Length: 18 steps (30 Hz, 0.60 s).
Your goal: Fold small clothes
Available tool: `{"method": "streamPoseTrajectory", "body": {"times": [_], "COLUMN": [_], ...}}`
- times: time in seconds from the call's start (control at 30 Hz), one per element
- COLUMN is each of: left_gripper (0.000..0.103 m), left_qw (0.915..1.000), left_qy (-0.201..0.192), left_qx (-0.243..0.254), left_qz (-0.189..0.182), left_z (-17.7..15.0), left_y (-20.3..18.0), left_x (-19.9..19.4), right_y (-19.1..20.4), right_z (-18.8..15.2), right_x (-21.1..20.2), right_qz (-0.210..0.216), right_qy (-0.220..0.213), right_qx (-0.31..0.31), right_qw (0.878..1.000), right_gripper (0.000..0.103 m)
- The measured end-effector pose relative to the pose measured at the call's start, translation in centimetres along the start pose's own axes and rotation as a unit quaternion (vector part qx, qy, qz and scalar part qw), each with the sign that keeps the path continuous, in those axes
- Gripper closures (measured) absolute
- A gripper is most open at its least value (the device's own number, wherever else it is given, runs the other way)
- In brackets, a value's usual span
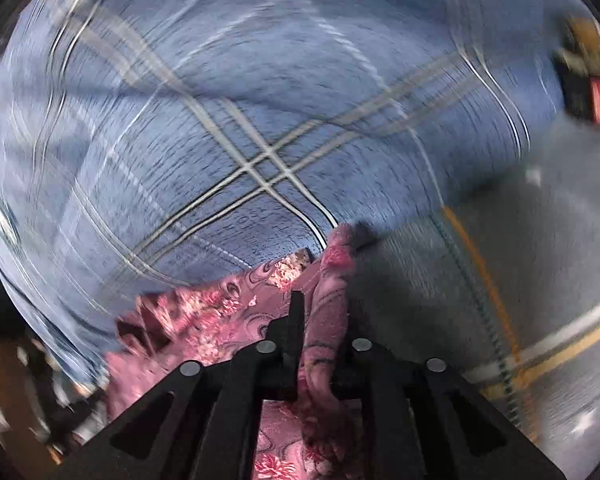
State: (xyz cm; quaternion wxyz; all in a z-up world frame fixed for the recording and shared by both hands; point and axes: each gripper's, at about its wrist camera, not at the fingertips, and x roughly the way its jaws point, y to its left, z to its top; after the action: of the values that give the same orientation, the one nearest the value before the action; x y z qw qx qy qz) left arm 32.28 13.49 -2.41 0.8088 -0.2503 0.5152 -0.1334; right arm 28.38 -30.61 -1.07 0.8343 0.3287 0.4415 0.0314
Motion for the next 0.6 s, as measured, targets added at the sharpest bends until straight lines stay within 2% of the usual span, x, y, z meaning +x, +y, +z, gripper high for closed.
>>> {"method": "streamPoseTrajectory", "body": {"times": [0.03, 0.07, 0.1, 0.17, 0.23, 0.27, 0.3, 0.33, 0.37, 0.4, 0.47, 0.5, 0.53, 0.57, 0.6], "left_gripper": [0.074, 0.074, 0.074, 0.074, 0.074, 0.075, 0.078, 0.079, 0.079, 0.079, 0.078, 0.074, 0.066, 0.061, 0.059], "left_qw": [1.0000, 0.9999, 0.9997, 0.9979, 0.9950, 0.9944, 0.9942, 0.9945, 0.9954, 0.9963, 0.9974, 0.9981, 0.9984, 0.9983, 0.9974], "left_qy": [0.002, 0.003, -0.001, -0.004, 0.014, 0.019, 0.021, 0.016, 0.010, 0.004, -0.007, -0.010, -0.012, -0.014, -0.010], "left_qx": [0.003, 0.012, 0.025, 0.044, 0.037, 0.032, 0.027, 0.025, 0.022, 0.021, 0.024, 0.028, 0.033, 0.038, 0.044], "left_qz": [-0.006, -0.011, 0.005, 0.049, 0.092, 0.098, 0.102, 0.101, 0.093, 0.083, 0.068, 0.053, 0.044, 0.043, 0.056], "left_z": [0.0, -0.1, -0.3, -0.7, -1.1, -1.2, -1.4, -1.5, -1.7, -2.0, -2.9, -3.9, -4.7, -5.8, -7.1], "left_y": [-0.5, -1.0, -1.7, -2.5, -2.2, -2.2, -1.8, -1.7, -1.6, -1.6, -1.9, -2.2, -2.6, -2.9, -3.2], "left_x": [0.2, 0.3, 0.6, 1.5, 2.9, 3.4, 3.4, 3.0, 1.9, 1.0, -1.0, -1.8, -2.0, -2.2, -1.7], "right_y": [-0.5, -0.5, 0.0, 1.3, 1.4, 1.1, 0.8, 0.3, 0.1, 0.1, 1.1, 1.7, 2.1, 2.3, 2.5], "right_z": [-0.1, 0.0, 0.1, 0.0, 0.0, 0.1, 0.1, -0.1, -0.5, -0.9, -1.7, -2.5, -3.5, -4.5, -5.7], "right_x": [0.3, 0.4, 0.2, -2.0, -3.7, -3.2, -1.9, -0.4, 0.6, 0.2, -2.9, -4.7, -6.2, -7.1, -7.6], "right_qz": [0.009, 0.011, 0.011, 0.036, 0.067, 0.051, 0.022, -0.024, -0.067, -0.067, -0.048, -0.010, 0.035, 0.069, 0.091], "right_qy": [0.005, 0.011, 0.010, -0.042, -0.090, -0.083, -0.051, -0.003, 0.030, 0.025, -0.038, -0.065, -0.081, -0.090, -0.090], "right_qx": [0.014, 0.015, -0.004, -0.043, -0.043, -0.041, -0.043, -0.047, -0.055, -0.067, -0.084, -0.094, -0.105, -0.112, -0.119], "right_qw": [1.000, 1.000, 1.000, 0.998, 0.993, 0.994, 0.998, 0.999, 0.996, 0.995, 0.995, 0.993, 0.991, 0.987, 0.985], "right_gripper": [0.089, 0.100, 0.100, 0.100, 0.100, 0.099, 0.097, 0.096, 0.097, 0.094, 0.088, 0.084, 0.070, 0.063, 0.055]}}
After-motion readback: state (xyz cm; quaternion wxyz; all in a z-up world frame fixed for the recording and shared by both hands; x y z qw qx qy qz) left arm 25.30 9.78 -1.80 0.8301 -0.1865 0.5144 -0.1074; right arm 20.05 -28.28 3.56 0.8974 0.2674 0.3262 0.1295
